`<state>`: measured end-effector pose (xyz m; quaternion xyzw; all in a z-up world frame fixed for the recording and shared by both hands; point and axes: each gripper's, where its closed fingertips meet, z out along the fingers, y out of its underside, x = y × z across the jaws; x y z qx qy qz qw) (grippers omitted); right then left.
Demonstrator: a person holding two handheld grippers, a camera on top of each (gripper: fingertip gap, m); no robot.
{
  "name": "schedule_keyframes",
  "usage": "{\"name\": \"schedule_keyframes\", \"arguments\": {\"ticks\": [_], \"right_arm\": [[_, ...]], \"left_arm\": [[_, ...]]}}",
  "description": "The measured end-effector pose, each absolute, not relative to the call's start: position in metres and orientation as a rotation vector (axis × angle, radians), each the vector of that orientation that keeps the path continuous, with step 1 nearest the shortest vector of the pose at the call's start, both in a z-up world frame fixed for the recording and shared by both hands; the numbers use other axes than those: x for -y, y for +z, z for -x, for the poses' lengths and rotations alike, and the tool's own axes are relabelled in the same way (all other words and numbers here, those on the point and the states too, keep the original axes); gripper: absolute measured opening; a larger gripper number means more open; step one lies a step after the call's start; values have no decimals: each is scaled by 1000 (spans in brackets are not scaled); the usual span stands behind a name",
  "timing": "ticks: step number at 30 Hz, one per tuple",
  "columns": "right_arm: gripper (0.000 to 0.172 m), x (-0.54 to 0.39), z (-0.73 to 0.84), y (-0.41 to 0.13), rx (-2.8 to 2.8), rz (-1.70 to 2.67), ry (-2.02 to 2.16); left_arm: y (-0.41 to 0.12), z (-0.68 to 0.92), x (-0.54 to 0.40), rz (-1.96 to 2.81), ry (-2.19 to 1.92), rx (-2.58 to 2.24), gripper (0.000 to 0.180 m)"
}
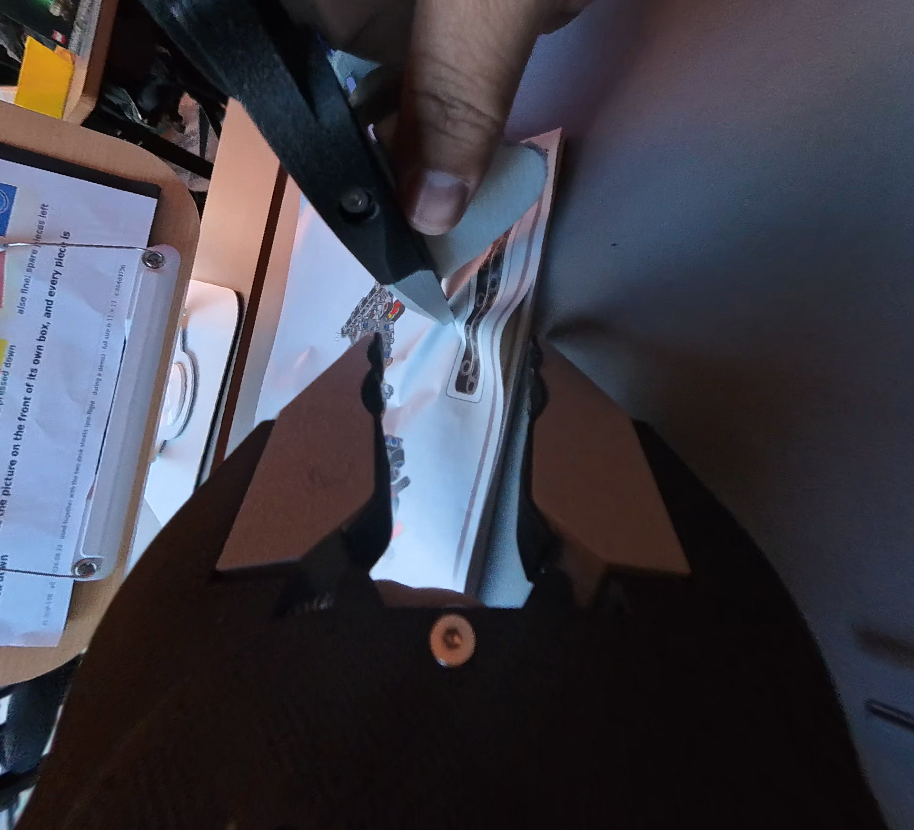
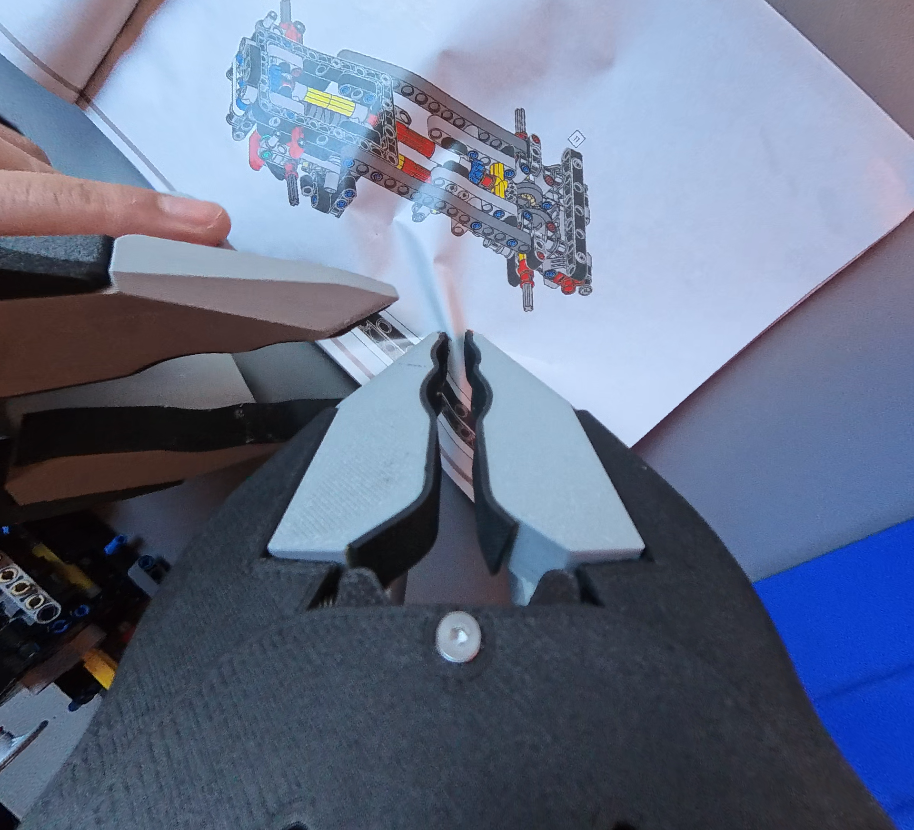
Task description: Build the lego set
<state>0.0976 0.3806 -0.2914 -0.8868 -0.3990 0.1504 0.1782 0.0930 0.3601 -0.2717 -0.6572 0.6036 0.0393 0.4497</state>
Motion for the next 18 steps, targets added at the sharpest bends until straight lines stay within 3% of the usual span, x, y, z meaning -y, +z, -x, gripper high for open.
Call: {"name": "schedule_keyframes", "arguments": {"ticks": [15, 18], "right_arm": [[4, -381, -97, -291, 1112, 2505, 448], [9, -380, -95, -290, 1070, 2507, 519]], "left_arm": [[-264, -93, -375, 1395, 414, -1511, 51], [-275, -91, -373, 1359, 448, -1544, 24]]}}
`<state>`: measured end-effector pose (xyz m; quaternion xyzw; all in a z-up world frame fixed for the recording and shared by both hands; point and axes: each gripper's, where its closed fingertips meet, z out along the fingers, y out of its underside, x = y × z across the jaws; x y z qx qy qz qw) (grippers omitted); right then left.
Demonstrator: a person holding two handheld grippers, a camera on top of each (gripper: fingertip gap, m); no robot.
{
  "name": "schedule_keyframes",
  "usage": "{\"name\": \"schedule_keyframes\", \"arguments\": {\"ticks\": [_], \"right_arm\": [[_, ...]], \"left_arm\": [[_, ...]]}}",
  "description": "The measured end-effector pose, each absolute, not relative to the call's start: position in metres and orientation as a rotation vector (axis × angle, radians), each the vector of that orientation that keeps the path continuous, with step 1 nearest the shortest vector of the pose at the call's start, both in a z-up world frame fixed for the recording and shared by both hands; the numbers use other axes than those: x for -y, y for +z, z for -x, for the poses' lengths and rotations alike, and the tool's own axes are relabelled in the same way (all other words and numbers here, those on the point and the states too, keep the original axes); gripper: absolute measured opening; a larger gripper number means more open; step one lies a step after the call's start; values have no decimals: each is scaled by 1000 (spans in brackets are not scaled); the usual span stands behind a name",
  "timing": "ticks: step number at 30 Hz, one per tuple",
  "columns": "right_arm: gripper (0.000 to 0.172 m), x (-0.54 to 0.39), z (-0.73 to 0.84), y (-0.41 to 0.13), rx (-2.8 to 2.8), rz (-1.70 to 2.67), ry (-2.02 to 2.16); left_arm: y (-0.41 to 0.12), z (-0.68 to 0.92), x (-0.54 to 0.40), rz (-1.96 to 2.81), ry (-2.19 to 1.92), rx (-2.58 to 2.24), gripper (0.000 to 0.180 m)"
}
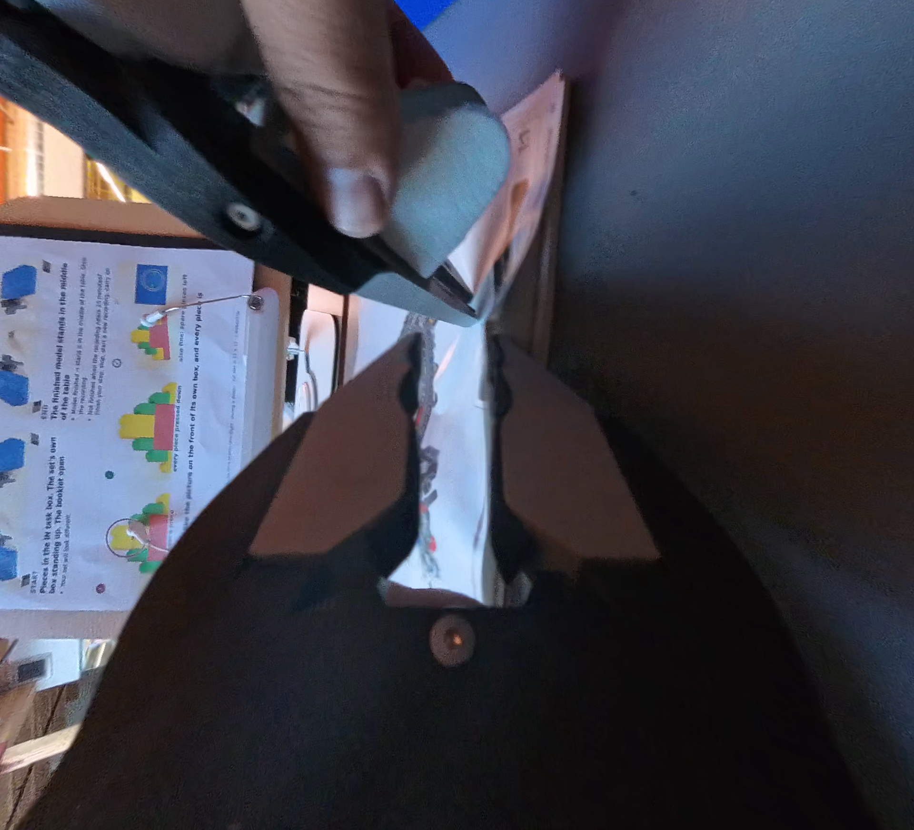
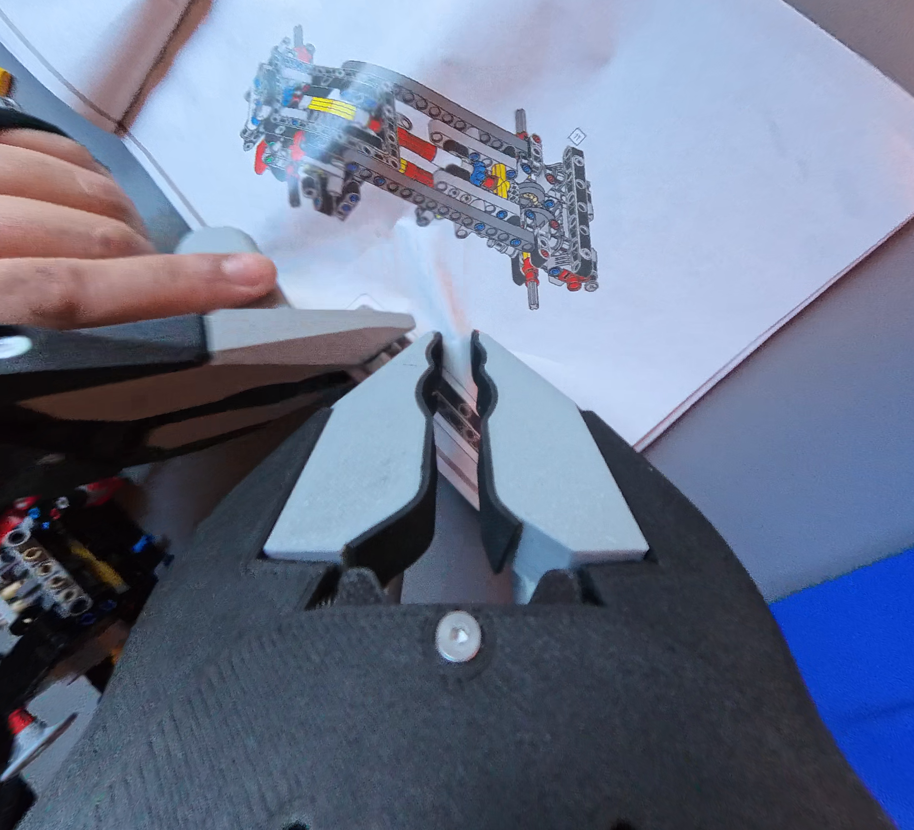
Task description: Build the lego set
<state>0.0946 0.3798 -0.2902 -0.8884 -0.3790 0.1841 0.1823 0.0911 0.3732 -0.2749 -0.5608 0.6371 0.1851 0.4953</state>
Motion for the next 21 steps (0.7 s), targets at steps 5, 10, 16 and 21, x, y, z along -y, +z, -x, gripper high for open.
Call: {"name": "schedule_keyframes", "arguments": {"ticks": [5, 10, 16, 21], "right_arm": [[11, -378, -102, -257, 997, 2415, 569], [34, -364, -124, -145, 759, 2004, 565], [35, -305, -141, -123, 690, 1871, 628], [38, -280, -148, -155, 665, 1939, 660]], "left_arm": [[-276, -84, -379, 1413, 374, -1461, 0], [-210, -58, -386, 1523, 54, -1089, 0], [-146, 56, -378, 1601, -24, -697, 0], [-172, 163, -350, 1736, 119, -546, 0]]}}
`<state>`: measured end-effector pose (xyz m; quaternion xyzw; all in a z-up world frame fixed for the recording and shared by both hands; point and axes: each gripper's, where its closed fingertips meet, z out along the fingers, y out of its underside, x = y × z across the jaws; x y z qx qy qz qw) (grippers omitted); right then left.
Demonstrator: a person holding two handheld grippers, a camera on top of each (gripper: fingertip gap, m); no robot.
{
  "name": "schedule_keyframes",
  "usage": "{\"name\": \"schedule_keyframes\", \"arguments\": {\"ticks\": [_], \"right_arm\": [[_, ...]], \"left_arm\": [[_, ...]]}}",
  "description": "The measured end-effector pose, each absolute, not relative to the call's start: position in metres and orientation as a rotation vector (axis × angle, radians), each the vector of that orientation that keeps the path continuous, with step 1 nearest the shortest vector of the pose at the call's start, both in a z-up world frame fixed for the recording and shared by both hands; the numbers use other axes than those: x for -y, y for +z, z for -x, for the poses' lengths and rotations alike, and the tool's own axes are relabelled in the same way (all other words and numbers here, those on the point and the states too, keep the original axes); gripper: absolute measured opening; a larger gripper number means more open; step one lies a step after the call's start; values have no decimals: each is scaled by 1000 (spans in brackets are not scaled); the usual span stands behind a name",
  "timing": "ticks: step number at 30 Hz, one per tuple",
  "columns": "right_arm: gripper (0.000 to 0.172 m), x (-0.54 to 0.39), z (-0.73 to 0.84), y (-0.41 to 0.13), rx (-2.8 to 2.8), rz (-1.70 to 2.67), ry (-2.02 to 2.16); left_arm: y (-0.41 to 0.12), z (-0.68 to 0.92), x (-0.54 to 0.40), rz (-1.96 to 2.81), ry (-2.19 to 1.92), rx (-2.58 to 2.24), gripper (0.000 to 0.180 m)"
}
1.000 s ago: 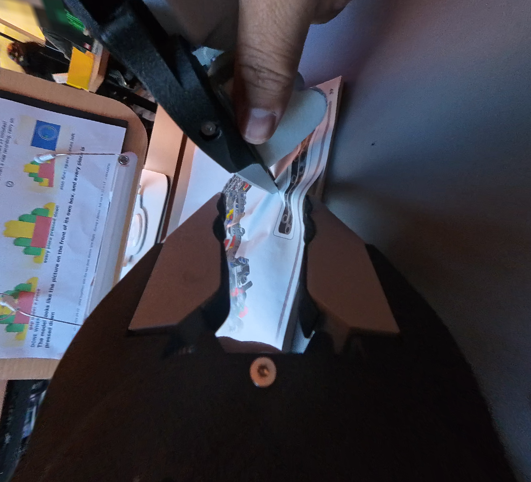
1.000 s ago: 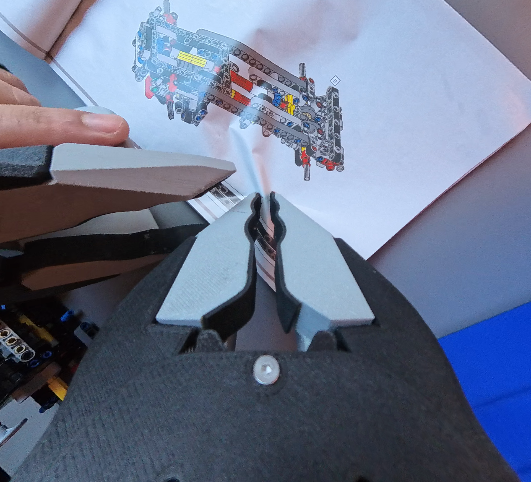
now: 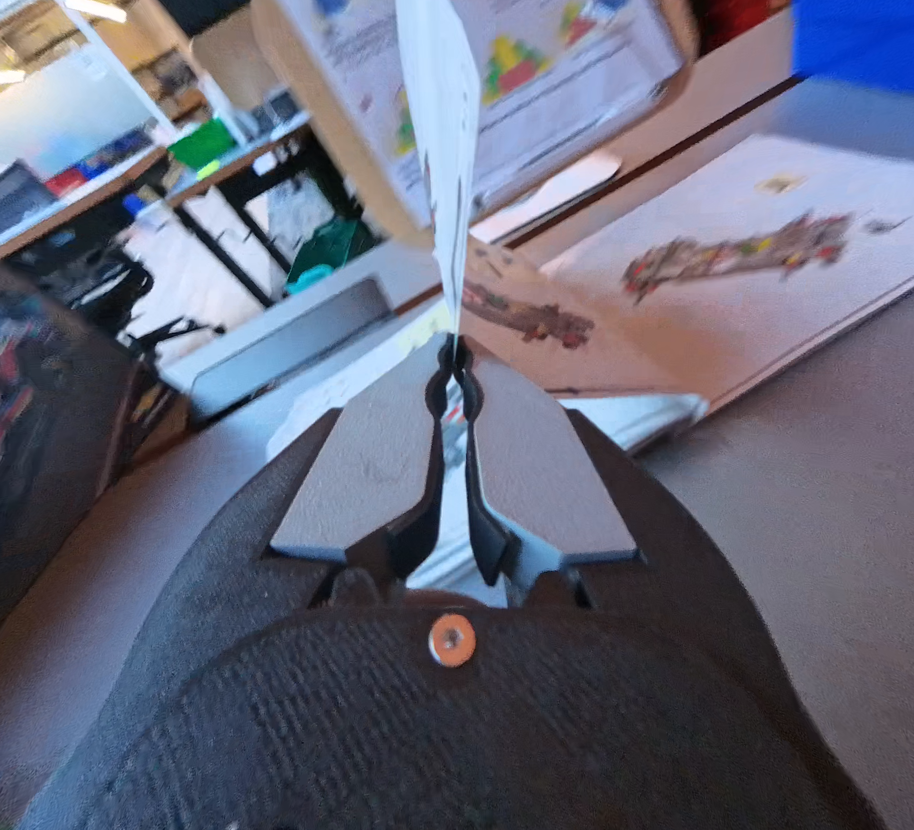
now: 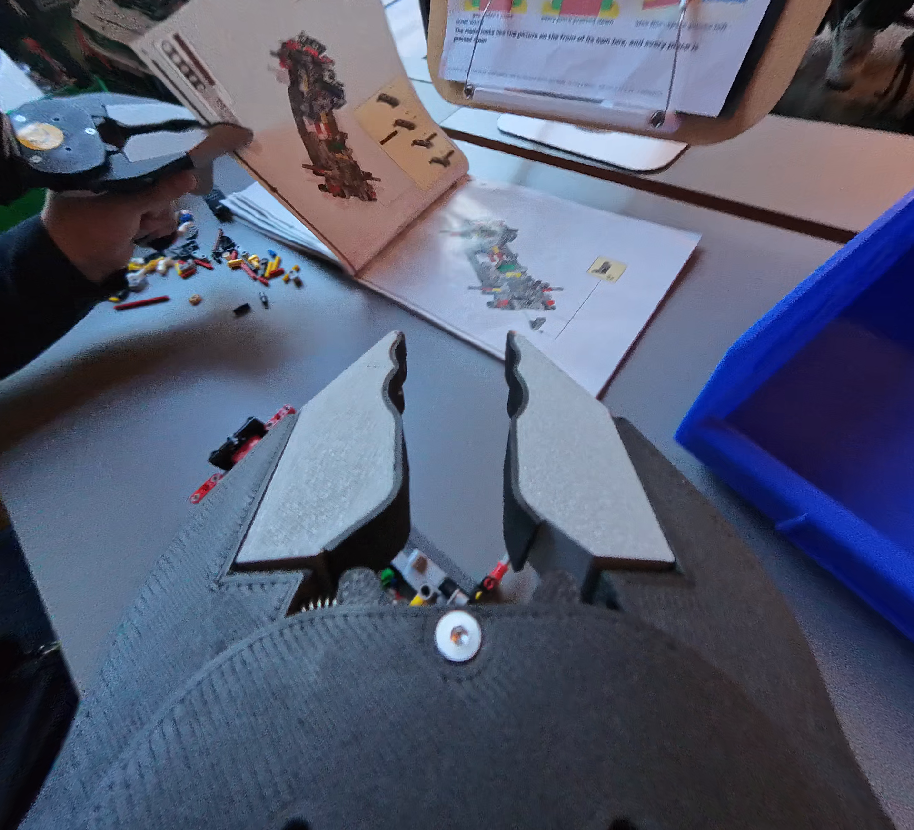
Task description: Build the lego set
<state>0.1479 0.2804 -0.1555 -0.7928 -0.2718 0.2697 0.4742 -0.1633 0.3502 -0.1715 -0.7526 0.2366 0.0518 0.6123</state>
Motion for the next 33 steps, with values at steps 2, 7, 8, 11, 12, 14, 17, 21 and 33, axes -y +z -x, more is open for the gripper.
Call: {"name": "schedule_keyframes", "arguments": {"ticks": [2, 7, 8, 11, 12, 14, 17, 21, 33], "right_arm": [[38, -273, -147, -159, 652, 1952, 687], [43, -260, -131, -156, 696, 1972, 671], [44, -258, -127, -154, 712, 1976, 655], [44, -253, -114, -150, 766, 1987, 619], [44, -253, -108, -150, 786, 1995, 614], [44, -256, -93, -157, 839, 2039, 614], [37, -270, -62, -180, 954, 2144, 645], [19, -321, -25, -215, 1068, 2264, 473], [0, -412, 103, -271, 1222, 2268, 425]], "left_arm": [[-198, 202, -341, 1857, 144, -504, 0], [-260, 258, -314, 2191, -31, -349, 14], [-256, 264, -309, 2179, -55, -331, 13], [-235, 292, -294, 2142, -15, -314, 16], [-226, 302, -289, 2124, 2, -311, 18], [-206, 315, -278, 2078, 21, -325, 18], [-182, 313, -261, 2006, 24, -413, 18], [-181, 270, -234, 1921, -16, -653, 18], [-200, 181, -177, 1527, -177, -875, 10]]}}
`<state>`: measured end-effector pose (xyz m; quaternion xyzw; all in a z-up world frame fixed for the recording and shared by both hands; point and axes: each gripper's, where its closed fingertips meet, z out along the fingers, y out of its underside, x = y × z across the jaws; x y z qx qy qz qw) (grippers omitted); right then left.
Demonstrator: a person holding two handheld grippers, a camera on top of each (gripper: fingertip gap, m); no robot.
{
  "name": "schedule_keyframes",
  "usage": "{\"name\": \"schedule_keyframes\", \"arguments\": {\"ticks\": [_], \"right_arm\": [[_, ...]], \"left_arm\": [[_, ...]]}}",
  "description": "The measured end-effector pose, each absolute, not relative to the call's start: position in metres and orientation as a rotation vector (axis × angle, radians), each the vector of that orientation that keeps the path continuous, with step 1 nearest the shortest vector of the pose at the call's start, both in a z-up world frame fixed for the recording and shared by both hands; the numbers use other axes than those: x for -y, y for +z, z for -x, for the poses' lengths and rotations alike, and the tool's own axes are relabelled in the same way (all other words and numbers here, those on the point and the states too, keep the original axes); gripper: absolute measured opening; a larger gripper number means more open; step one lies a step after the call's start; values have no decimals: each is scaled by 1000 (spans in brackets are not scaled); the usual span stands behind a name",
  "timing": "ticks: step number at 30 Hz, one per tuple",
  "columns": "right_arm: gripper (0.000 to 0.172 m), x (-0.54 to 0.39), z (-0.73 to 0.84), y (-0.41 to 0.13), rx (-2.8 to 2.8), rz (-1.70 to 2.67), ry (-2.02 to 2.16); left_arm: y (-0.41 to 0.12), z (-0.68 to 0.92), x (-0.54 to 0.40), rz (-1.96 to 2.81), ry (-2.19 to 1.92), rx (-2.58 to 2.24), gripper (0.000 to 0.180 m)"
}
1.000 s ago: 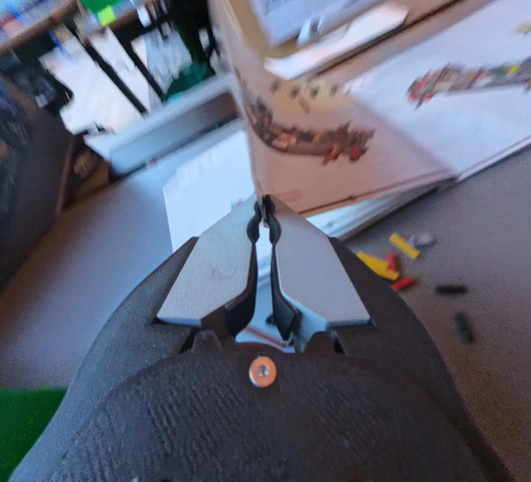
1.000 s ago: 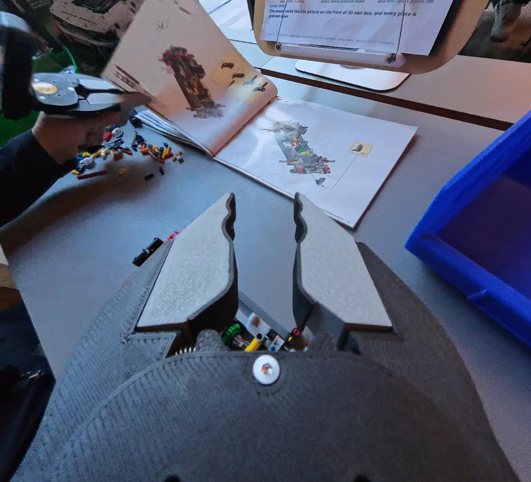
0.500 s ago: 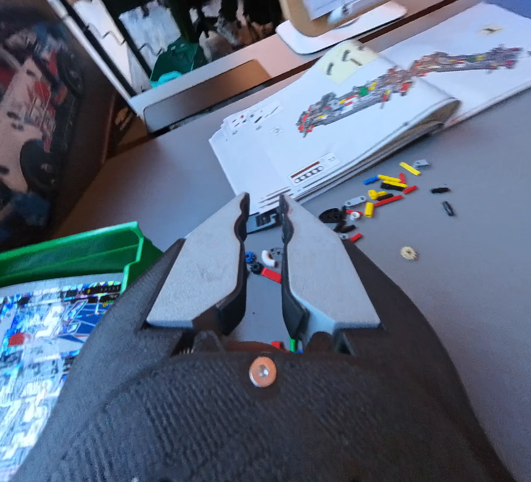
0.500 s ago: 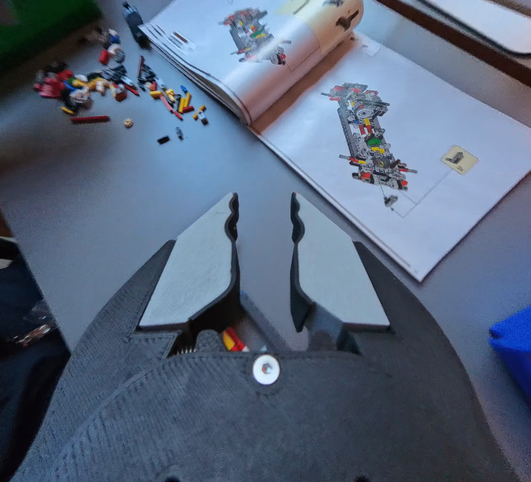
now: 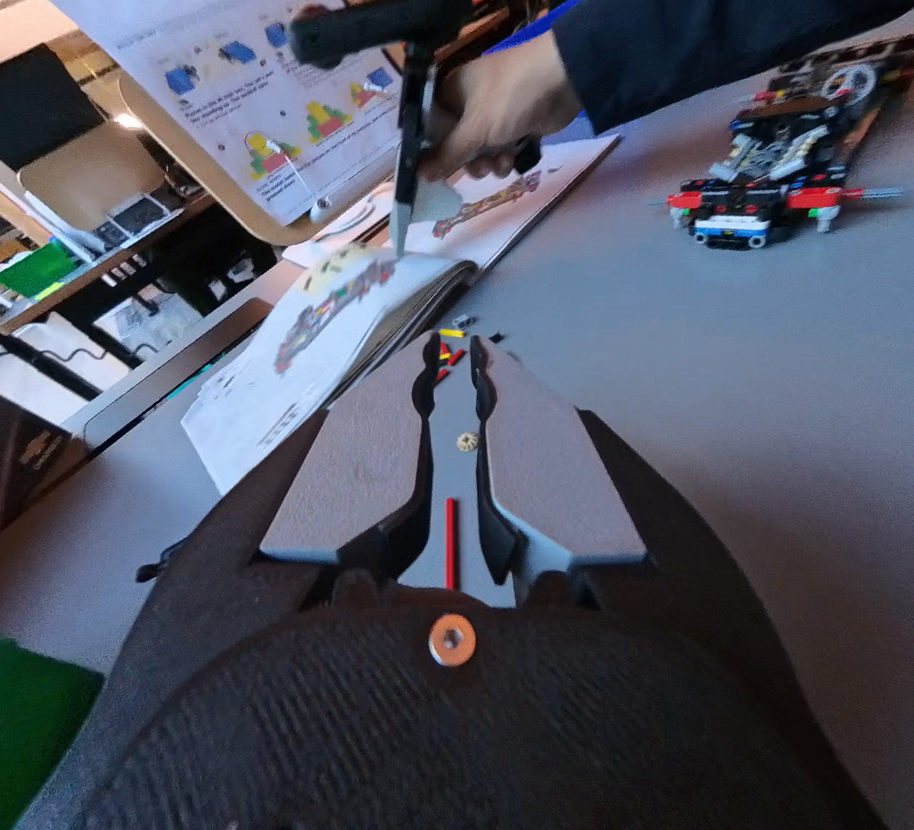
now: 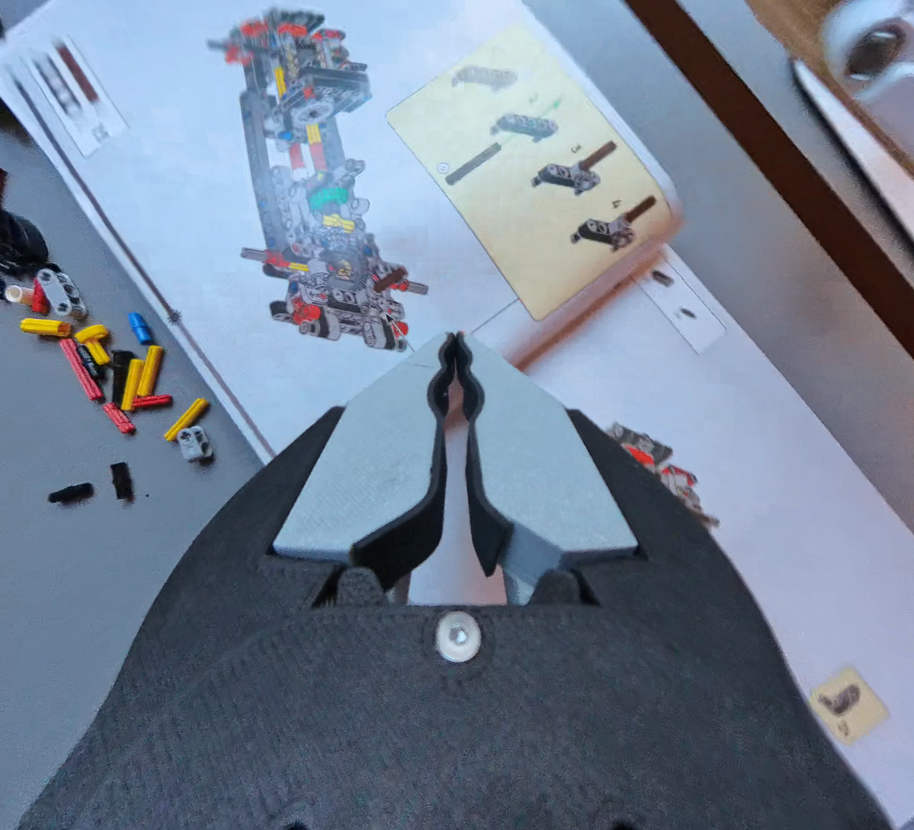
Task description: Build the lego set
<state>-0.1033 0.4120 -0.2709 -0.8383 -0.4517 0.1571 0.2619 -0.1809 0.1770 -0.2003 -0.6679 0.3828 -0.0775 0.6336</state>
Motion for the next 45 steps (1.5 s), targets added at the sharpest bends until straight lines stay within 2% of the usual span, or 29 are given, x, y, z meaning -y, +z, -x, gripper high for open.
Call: {"name": "schedule_keyframes", "arguments": {"ticks": [10, 15, 22, 25, 29, 34, 39, 41, 42, 43, 45], "right_arm": [[0, -408, 130, -283, 1306, 2270, 521], [15, -392, 130, -271, 1371, 2250, 553], [31, -303, 77, -207, 1448, 2112, 621], [56, -242, 34, -199, 1447, 2107, 626], [74, -165, -11, -203, 1378, 2166, 723], [83, -142, -45, -233, 1265, 2211, 453], [80, -163, -58, -255, 1214, 2157, 148], [85, -177, -70, -256, 1205, 2131, 39], [77, -183, -75, -255, 1193, 2122, 18], [87, -189, -81, -255, 1178, 2119, 6], [87, -198, -93, -257, 1145, 2134, 6]], "left_arm": [[-206, 177, -172, 1516, -212, -921, 11], [-207, 180, -175, 1533, -228, -901, 12], [-201, 180, -173, 1476, -210, -902, 10], [-199, 176, -171, 1454, -208, -909, 10], [-201, 176, -174, 1449, -163, -914, 10], [-200, 174, -176, 1408, -100, -915, 9], [-194, 180, -172, 1391, -31, -878, 9], [-189, 176, -160, 1382, -18, -889, 9], [-188, 173, -152, 1383, -16, -897, 9], [-189, 168, -144, 1384, -22, -911, 10], [-195, 158, -126, 1384, -17, -957, 10]]}}
